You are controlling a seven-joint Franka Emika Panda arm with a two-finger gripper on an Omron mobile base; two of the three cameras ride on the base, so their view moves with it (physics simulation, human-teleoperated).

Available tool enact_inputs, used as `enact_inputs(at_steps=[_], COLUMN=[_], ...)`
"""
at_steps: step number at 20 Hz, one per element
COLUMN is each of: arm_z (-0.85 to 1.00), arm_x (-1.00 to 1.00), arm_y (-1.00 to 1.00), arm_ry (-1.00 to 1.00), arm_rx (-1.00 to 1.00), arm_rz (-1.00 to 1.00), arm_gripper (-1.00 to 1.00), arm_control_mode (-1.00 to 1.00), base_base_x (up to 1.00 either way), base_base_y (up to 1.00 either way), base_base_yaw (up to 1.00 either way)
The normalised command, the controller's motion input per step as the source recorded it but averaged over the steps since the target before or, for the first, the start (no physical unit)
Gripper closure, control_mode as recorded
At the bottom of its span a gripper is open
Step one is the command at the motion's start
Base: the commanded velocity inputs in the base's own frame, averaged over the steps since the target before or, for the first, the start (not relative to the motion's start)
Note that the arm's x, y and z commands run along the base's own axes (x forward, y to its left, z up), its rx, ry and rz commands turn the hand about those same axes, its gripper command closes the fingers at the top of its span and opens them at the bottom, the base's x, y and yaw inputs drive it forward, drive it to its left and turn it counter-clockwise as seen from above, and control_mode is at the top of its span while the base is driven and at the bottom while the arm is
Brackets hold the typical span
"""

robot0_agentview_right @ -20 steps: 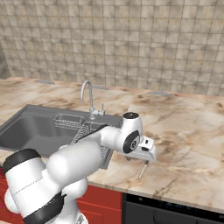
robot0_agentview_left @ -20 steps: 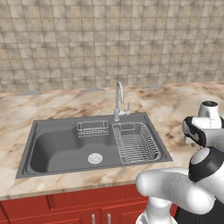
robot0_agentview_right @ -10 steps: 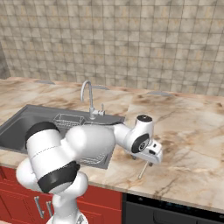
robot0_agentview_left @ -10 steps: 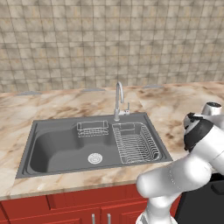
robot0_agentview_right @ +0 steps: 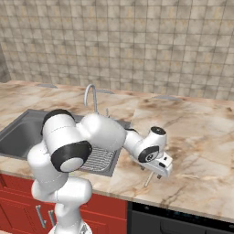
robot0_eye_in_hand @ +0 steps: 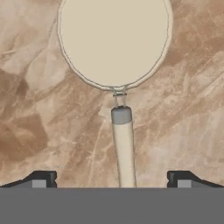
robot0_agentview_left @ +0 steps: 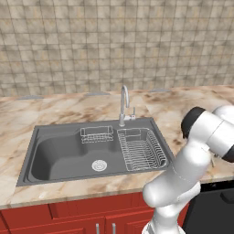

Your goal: Grab the spray bottle from the cabinet, then place it next to the cutting board for sanitizing. Then grab the dish brush from the countertop next to the sink and place it next to the cutting board.

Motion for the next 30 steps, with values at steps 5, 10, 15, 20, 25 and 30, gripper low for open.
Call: enact_inputs(at_steps=[5, 10, 15, 20, 25, 30], arm_z=[-0.44, -0.44, -0.41, -0.25, 0.0, 0.74], arm_x=[0.12, 0.12, 0.0, -0.02, -0.04, -0.77], arm_y=[-0.02, 0.0, 0.0, 0.0, 0.01, 0.38], arm_ry=[0.0, 0.0, 0.0, -0.02, -0.01, -0.67], arm_rx=[0.01, 0.0, 0.0, 0.0, 0.0, 0.0], arm_rz=[-0.04, -0.04, -0.03, -0.01, -0.01, 0.03], arm_gripper=[-1.0, 1.0, 1.0, 1.0, 1.0, 1.0], arm_control_mode=[-1.0, -1.0, -1.0, -1.0, -1.0, -1.0], base_base_x=[0.0, 0.0, 0.0, 0.0, 0.0, 0.0], base_base_y=[0.0, 0.0, 0.0, 0.0, 0.0, 0.0], base_base_yaw=[0.0, 0.0, 0.0, 0.0, 0.0, 0.0])
